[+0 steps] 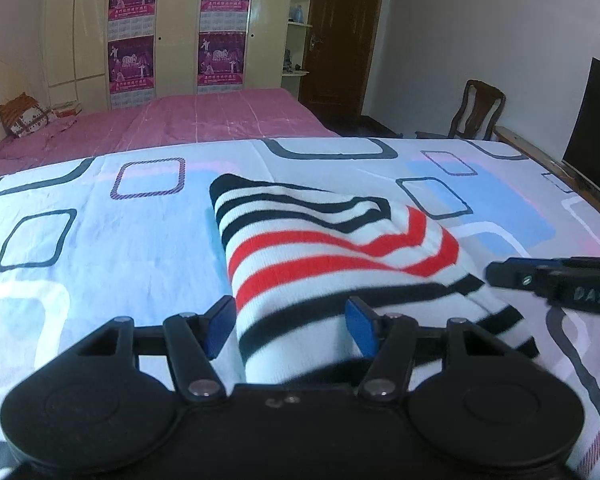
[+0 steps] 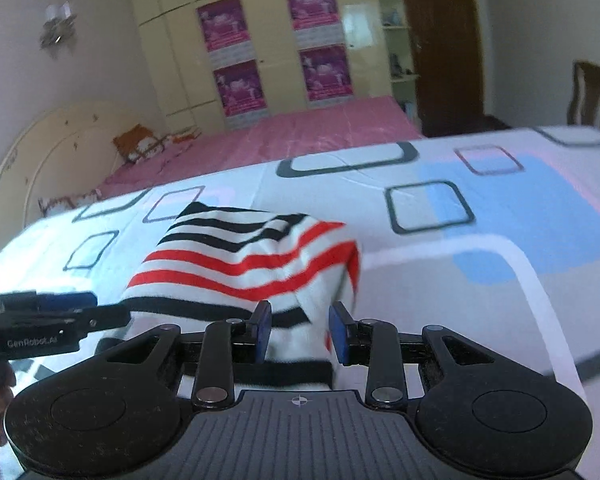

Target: Fold small clothes

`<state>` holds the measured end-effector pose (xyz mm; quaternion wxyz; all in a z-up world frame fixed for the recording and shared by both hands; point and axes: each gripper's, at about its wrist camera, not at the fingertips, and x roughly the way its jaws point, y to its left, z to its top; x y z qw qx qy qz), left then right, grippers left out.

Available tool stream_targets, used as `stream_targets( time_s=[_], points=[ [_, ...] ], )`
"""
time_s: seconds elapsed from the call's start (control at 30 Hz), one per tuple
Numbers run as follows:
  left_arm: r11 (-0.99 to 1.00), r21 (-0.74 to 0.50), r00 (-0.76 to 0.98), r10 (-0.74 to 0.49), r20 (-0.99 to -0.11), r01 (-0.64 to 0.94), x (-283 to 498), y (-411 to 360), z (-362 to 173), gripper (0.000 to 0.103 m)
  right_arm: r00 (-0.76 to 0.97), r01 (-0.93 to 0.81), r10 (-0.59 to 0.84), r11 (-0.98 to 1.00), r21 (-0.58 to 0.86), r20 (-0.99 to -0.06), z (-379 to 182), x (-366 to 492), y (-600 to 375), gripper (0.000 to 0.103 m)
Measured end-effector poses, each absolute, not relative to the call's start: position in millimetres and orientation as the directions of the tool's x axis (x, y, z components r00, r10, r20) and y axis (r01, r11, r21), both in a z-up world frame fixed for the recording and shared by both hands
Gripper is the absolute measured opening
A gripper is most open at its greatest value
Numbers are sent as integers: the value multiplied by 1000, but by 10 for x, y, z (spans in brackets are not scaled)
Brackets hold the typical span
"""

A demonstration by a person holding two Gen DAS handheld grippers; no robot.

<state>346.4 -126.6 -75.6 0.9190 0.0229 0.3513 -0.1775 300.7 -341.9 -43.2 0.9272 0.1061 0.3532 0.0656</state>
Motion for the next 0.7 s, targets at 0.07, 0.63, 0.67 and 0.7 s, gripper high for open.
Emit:
stream_targets(
  time_s=[0.07, 0.63, 0.67, 0.7],
  points=[
    [936, -79, 690, -309, -654, 344, 3524, -1302, -779, 58, 731, -62, 204, 970, 234, -651, -487, 3132, -3350, 32],
    [922, -136, 655, -356, -666, 362, 3711, -1307, -927, 59, 686, -106, 176, 984, 143, -706, -928, 3396, -3319, 31],
    [922, -139, 660, -358, -661, 361, 3726, -1295, -894, 57, 686, -99, 198, 979, 180, -701, -877, 3399, -3361, 31],
    [923, -141, 667, -359, -653, 359, 3750, -1281, -863, 57, 692, -90, 222, 971, 224, -687, -814, 3399, -3409, 31]
  ],
)
